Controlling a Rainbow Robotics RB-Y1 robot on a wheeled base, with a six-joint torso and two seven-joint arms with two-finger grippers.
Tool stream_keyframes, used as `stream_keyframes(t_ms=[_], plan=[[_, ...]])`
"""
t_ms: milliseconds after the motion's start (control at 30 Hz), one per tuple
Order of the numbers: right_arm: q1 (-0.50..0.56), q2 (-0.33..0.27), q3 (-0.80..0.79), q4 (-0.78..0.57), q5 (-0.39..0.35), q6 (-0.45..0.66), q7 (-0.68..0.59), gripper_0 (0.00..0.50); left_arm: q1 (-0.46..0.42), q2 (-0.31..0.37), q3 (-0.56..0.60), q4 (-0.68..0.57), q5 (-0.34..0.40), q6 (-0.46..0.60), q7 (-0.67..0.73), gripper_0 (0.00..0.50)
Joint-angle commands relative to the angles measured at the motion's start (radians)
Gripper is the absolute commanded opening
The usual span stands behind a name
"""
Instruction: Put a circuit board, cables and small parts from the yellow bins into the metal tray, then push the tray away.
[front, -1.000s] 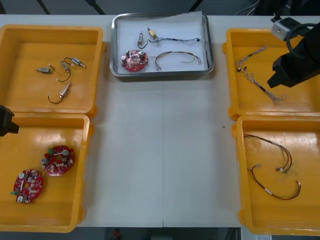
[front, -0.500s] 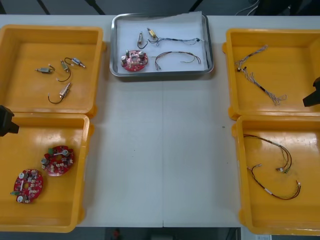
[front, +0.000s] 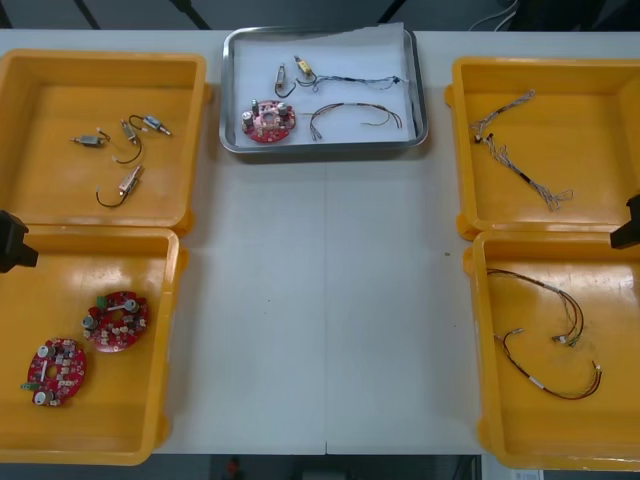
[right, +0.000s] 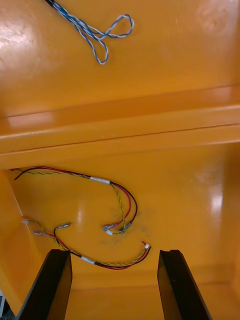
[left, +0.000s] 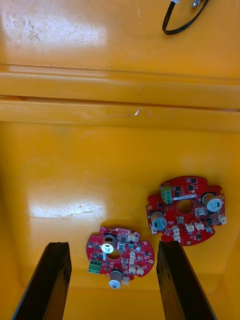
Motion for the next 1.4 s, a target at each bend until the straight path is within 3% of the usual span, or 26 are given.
stream_keyframes(t_ms=[33,733,1400], plan=[[0.053,0.01,-0.061,-0.051,0.012,0.001,0.007,0.5,0.016,0.047,-0.003,-0.001,0.008,-0.008,-0.017,0.5],[0.134,0.087,-0.103,-0.148,0.103,-0.005,0.044,0.5,0.016,0.047,-0.003,-0.001,0.008,-0.008,-0.017,0.5],[0.134,0.087,-0.103,-0.148,0.103,-0.005,0.044,0.5,0.016,0.047,-0.003,-0.001,0.008,-0.008,-0.017,0.5]])
